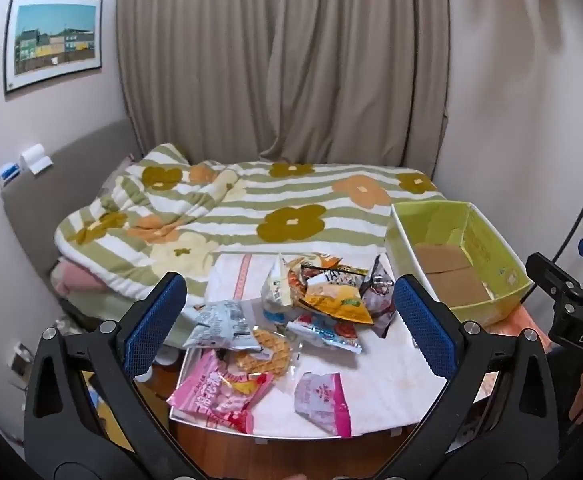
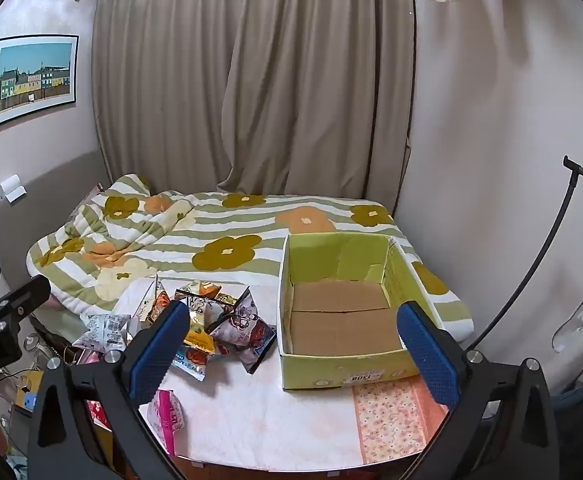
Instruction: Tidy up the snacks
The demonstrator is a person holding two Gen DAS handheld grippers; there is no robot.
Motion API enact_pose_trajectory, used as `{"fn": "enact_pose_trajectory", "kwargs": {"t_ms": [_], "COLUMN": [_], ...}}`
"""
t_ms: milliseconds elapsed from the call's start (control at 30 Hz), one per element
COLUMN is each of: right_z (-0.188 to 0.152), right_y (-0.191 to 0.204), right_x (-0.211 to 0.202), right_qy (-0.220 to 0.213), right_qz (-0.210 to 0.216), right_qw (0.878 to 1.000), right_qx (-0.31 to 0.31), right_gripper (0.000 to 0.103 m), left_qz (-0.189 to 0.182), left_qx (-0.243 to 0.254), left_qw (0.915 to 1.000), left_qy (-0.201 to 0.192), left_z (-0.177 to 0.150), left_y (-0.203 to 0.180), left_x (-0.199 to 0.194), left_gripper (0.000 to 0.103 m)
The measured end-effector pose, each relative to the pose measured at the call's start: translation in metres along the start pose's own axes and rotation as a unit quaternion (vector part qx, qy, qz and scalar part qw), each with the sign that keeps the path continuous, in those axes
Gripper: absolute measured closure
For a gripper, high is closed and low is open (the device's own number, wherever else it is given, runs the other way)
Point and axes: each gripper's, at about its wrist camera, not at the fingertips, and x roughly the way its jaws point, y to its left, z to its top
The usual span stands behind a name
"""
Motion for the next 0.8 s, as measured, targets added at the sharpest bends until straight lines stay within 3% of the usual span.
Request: {"fn": "enact_pose_trajectory", "kwargs": {"t_ms": [200,300,333,800], "right_z": [-0.002,-0.002,-0.006,0.0], "right_y": [-0.002,-0.003,0.004,-0.001], "right_x": [-0.001,-0.003,-0.01,-0.013], "right_qy": [0.009,0.014,-0.005,-0.007], "right_qz": [0.007,0.011,-0.002,-0.004], "right_qw": [1.0,1.0,1.0,1.0], "right_qx": [0.005,0.005,-0.001,0.0], "right_gripper": [0.0,0.0,0.0,0.0], "left_qz": [0.008,-0.001,0.0,0.001], "left_qx": [0.011,0.002,0.002,-0.002], "left_qw": [0.9998,1.0,1.0,0.9999], "left_qy": [0.012,-0.002,-0.001,-0.012], "left_z": [0.001,0.003,0.004,-0.004], "left_y": [-0.003,-0.009,-0.01,-0.004], "left_x": [0.002,-0.01,-0.01,-0.011], "left_gripper": [0.0,0.0,0.0,0.0]}}
